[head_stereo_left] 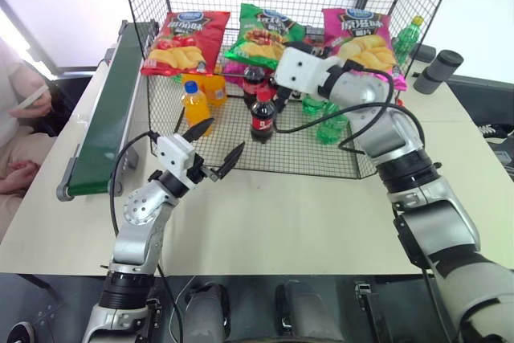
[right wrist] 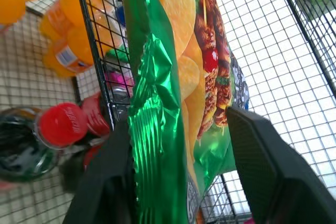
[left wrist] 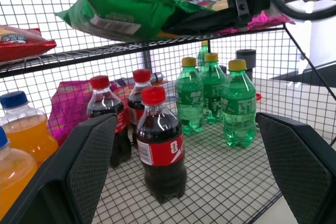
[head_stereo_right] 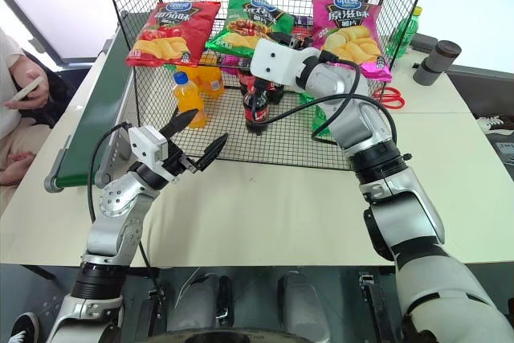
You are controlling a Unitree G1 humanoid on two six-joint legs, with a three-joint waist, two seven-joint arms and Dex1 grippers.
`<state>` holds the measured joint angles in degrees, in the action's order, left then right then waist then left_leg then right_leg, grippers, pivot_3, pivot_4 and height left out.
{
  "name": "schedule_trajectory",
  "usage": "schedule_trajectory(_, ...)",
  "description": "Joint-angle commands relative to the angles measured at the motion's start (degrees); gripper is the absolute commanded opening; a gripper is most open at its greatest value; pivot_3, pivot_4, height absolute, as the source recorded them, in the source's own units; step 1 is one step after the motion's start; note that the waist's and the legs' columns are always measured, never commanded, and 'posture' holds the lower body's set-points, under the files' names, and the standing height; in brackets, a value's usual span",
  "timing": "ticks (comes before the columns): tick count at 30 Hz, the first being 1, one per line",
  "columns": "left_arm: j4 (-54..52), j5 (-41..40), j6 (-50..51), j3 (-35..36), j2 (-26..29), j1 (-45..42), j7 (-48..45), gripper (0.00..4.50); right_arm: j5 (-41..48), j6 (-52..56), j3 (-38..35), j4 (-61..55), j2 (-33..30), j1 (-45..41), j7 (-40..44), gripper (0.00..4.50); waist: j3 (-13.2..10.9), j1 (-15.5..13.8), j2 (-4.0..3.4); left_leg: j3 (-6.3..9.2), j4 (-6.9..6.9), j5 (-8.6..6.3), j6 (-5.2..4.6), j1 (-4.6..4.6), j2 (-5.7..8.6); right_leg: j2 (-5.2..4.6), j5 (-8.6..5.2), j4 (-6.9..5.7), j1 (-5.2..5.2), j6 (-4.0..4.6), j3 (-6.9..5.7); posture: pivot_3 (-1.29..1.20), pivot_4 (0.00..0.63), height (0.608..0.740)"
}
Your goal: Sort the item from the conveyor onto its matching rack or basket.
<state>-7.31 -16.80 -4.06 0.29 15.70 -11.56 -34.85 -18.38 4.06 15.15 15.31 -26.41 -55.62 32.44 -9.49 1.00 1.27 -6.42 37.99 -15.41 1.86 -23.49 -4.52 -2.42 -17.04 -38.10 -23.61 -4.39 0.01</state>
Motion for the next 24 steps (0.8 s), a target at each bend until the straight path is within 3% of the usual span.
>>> schedule_trajectory(1,-1.78,-0.29,-0.81,-0.15,0.12,-0.62,-0.25,4.50,3.85,0.96,-2.97,-3.83,-0.33,0.69,2.42,2.53,0.00,-0.01,0.00,0.00,0.00,0.00,0.00,0.00,0.00,0.00,0.00,0.00,0.00,0.00,0.00,0.00,0.150,0.740)
schedule_trajectory(13,-2.02,-0.30,-0.75,-0.29,0.18,-0.62,-0.32,4.50,3.75,-4.57,-2.84,-4.01,-1.54,0.99,2.58,2.53,0.00,0.03,0.00,0.03,0.01,0.00,0.00,0.00,0.00,0.01,0.00,-0.01,0.00,0.00,0.00,0.00,0.150,0.740)
schedule_trajectory(17,-2.18,-0.16,-0.80,-0.50,0.19,-0.52,-0.38,4.50,5.11,-5.02,-3.12,-4.40,-1.42,1.16,3.48,1.39,0.00,-0.01,0.00,0.04,0.01,0.00,0.00,0.00,0.00,0.00,0.00,0.00,0.00,0.00,0.00,0.00,0.150,0.740)
schedule_trajectory(20,-2.26,-0.32,-0.70,-0.40,0.16,-0.42,-0.34,4.50,5.37,-5.29,-3.01,-4.70,-1.68,1.26,3.74,0.04,0.00,-0.02,0.00,0.03,0.01,0.00,0.00,0.00,0.00,0.00,0.00,0.00,0.00,0.00,0.00,0.00,0.150,0.740)
schedule_trajectory(24,-2.36,-0.36,-0.60,-0.41,0.21,-0.36,-0.38,4.50,4.92,-5.95,-2.68,-4.11,-2.01,1.37,3.58,0.04,0.00,-0.01,0.00,0.04,0.01,0.00,0.00,0.00,0.00,0.00,0.00,-0.01,0.00,0.00,0.00,0.00,0.150,0.740)
